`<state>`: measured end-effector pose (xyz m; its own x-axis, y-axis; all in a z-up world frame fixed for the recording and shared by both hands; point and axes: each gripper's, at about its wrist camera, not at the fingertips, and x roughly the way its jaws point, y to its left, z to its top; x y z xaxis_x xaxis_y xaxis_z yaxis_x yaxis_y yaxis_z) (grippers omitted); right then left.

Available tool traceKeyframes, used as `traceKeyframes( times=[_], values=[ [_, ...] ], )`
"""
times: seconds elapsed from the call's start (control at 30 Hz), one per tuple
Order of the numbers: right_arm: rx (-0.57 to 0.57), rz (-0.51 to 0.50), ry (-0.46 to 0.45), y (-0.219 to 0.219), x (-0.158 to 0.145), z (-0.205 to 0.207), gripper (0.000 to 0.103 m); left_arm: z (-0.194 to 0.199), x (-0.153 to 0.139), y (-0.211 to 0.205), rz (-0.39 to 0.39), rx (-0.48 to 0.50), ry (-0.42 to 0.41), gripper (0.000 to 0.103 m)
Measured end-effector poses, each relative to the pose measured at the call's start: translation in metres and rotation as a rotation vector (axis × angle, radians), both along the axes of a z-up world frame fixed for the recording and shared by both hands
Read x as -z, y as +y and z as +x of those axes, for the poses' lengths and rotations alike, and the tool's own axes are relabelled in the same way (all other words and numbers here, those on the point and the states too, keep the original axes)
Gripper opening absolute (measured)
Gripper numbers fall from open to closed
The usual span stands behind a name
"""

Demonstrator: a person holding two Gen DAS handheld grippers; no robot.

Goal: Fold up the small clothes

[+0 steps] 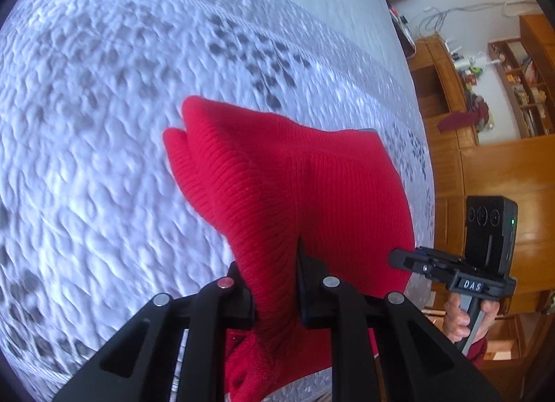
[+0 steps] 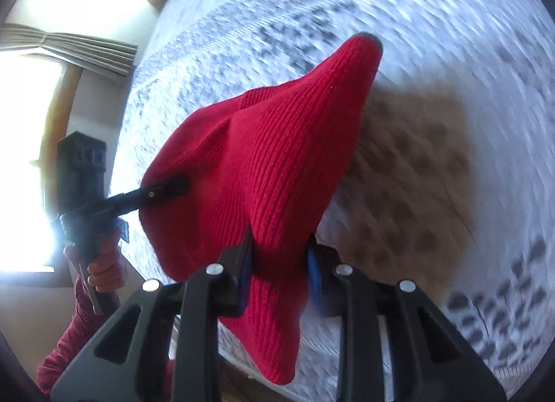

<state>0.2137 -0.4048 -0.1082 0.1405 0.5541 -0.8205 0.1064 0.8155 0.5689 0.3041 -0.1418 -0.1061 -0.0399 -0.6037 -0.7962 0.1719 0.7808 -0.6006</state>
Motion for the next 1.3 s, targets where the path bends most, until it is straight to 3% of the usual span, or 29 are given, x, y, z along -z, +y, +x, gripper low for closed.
traceKeyframes(
  times=[0.13, 0.27, 0.47, 0.5, 0.63, 0.77, 0.93, 1.03, 1.1, 1.17, 1.3],
  values=[
    [0.037, -0.004, 0.043, -0.024, 0.031, -0.021, 0.026, -0.030, 0.023, -0.018, 0.036, 0.031, -0.008, 0.017],
    [0.030, -0.027, 0.087, -0.021, 0.067, -0.035, 0.027, -0.049, 0.044, -0.015, 0.084, 0.019, 0.003, 0.018],
    [0.036, -0.050, 0.017, -0.016, 0.072, -0.047, 0.036, -0.062, 0.069, -0.010, 0.132, 0.008, -0.031, 0.021],
    [0.033, -0.070, 0.000, -0.013, 0.070, -0.050, 0.037, -0.063, 0.069, -0.014, 0.152, 0.019, -0.058, 0.022],
    [0.063, -0.134, -0.060, -0.010, 0.050, -0.068, 0.060, -0.079, 0.045, -0.014, 0.226, 0.046, -0.135, 0.029],
    [0.074, -0.068, -0.079, -0.005, 0.039, -0.111, 0.062, -0.109, 0.021, 0.008, 0.180, 0.044, -0.149, 0.038],
    [0.086, -0.046, -0.037, 0.006, 0.052, -0.150, 0.062, -0.141, 0.034, 0.014, 0.207, 0.057, -0.136, 0.037],
    [0.088, -0.038, -0.018, 0.012, 0.059, -0.155, 0.053, -0.146, 0.045, 0.013, 0.204, 0.040, -0.100, 0.035],
    [0.079, -0.045, -0.010, 0.016, 0.061, -0.156, 0.044, -0.150, 0.048, 0.013, 0.201, 0.040, -0.094, 0.018],
    [0.074, -0.043, 0.001, 0.020, 0.064, -0.157, 0.015, -0.153, 0.052, 0.011, 0.205, 0.041, -0.081, 0.014],
    [0.107, -0.016, 0.018, 0.012, 0.064, -0.160, 0.010, -0.155, 0.050, 0.008, 0.232, 0.046, -0.091, 0.010]
  ],
)
